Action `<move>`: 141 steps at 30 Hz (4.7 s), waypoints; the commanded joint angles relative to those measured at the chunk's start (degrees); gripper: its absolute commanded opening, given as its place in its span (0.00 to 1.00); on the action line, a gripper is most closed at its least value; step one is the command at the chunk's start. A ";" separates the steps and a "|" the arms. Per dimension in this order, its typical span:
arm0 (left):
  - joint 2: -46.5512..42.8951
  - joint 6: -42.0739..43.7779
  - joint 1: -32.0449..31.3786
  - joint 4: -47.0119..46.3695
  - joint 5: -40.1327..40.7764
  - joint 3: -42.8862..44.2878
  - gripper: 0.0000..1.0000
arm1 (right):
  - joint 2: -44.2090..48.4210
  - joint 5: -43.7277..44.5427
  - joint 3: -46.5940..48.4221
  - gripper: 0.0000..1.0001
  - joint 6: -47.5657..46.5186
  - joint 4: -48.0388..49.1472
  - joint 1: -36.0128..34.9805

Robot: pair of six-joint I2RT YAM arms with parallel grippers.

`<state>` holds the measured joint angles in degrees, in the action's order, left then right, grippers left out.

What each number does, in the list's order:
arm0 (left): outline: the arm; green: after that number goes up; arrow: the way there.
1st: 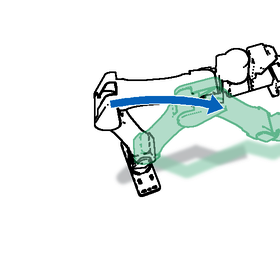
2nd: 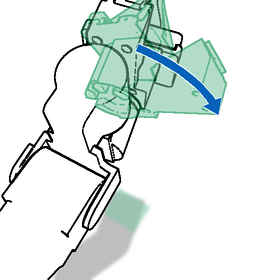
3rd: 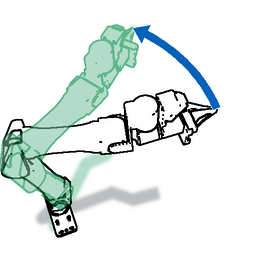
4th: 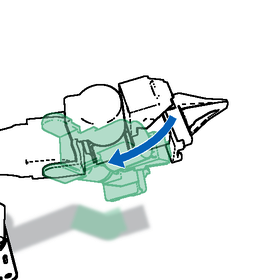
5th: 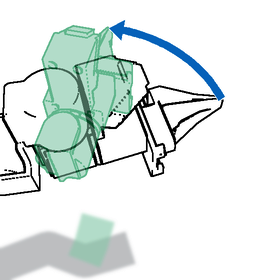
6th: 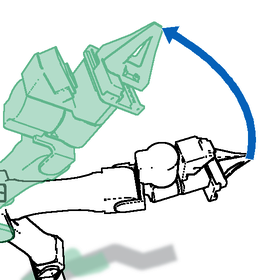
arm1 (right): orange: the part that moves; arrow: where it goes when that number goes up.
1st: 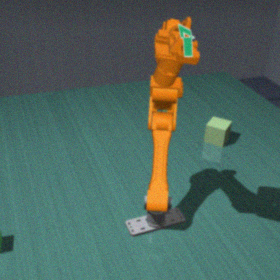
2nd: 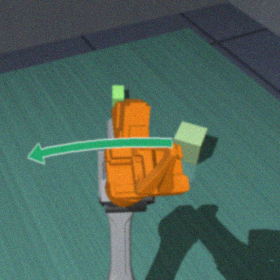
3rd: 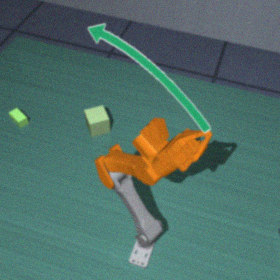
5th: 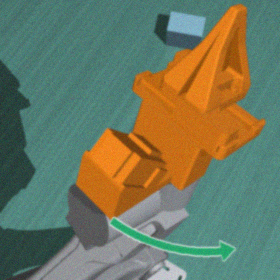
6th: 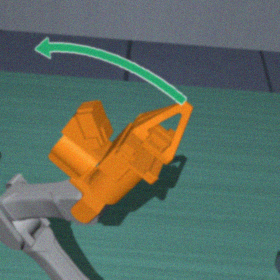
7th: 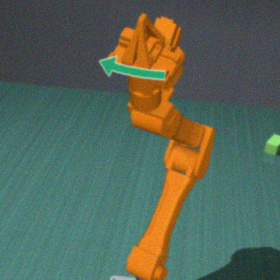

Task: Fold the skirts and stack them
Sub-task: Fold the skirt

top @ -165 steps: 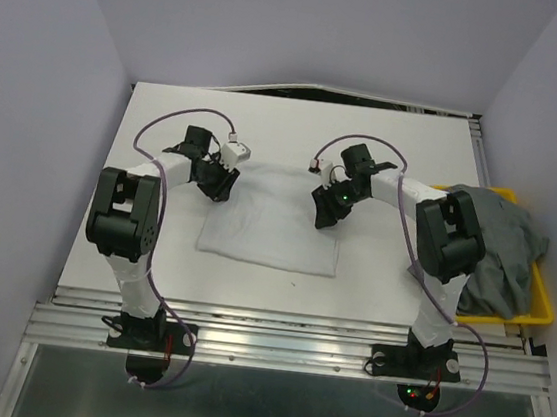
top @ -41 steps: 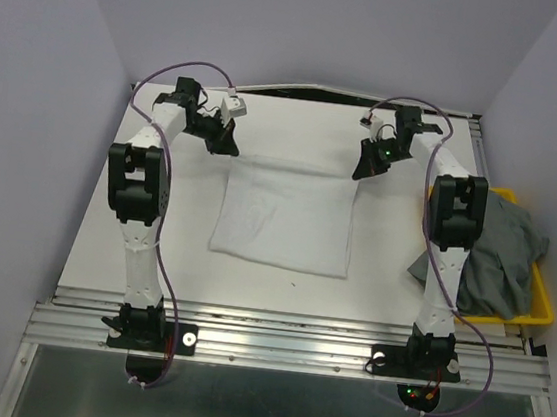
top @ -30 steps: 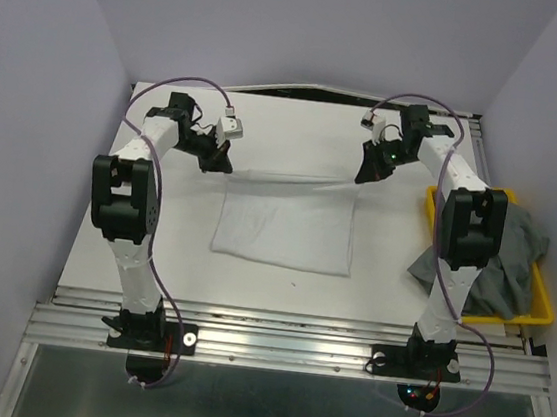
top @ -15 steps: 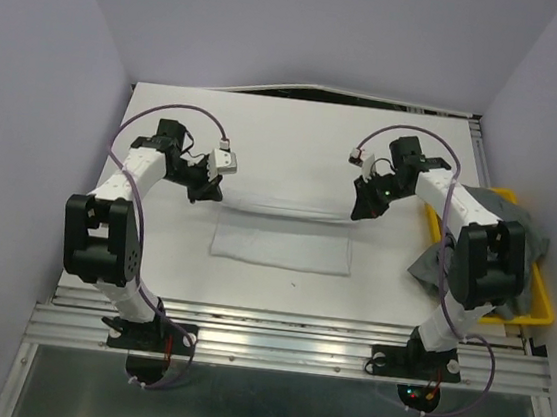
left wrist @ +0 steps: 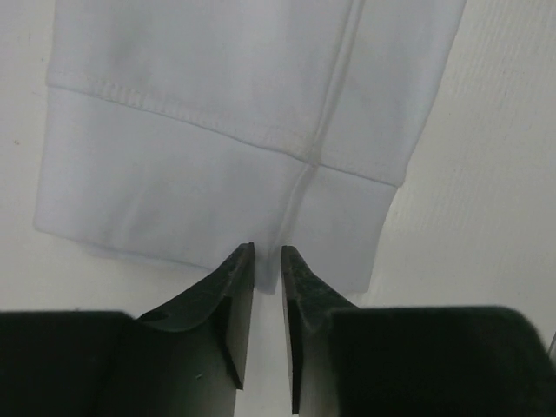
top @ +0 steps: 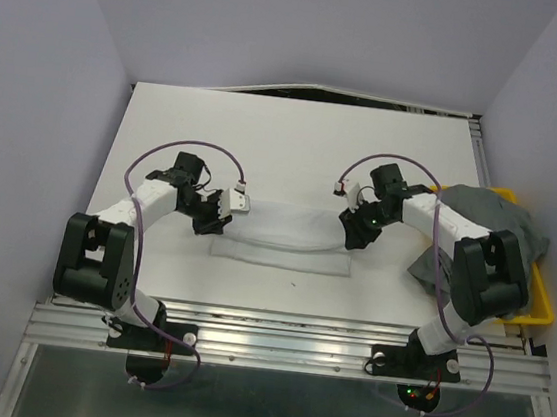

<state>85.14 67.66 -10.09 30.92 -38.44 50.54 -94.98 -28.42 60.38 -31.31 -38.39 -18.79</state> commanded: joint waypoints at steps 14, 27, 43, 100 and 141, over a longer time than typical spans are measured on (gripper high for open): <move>-5.87 1.77 -5.11 -3.58 8.02 -1.15 0.52 | 8.85 8.73 -2.28 0.45 -4.90 4.73 -6.87; -1.56 4.67 -6.87 -5.78 10.84 -1.32 0.52 | 7.80 14.18 -8.34 0.45 -7.27 9.29 -11.10; -2.34 7.66 -8.37 -2.36 11.28 -2.56 0.50 | 6.91 15.59 -9.67 0.19 -7.89 11.85 -12.15; -13.34 3.62 -10.39 8.90 12.60 -2.46 0.00 | 17.46 15.16 -10.54 0.01 -9.47 2.62 -12.67; -21.17 -15.52 -11.09 -0.57 12.07 -3.43 0.46 | 13.17 9.27 3.77 0.74 1.34 3.32 -12.06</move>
<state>64.01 59.75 -21.04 34.11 -25.52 44.88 -78.32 -16.38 60.29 -31.86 -36.56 -31.14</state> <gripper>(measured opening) 0.469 0.757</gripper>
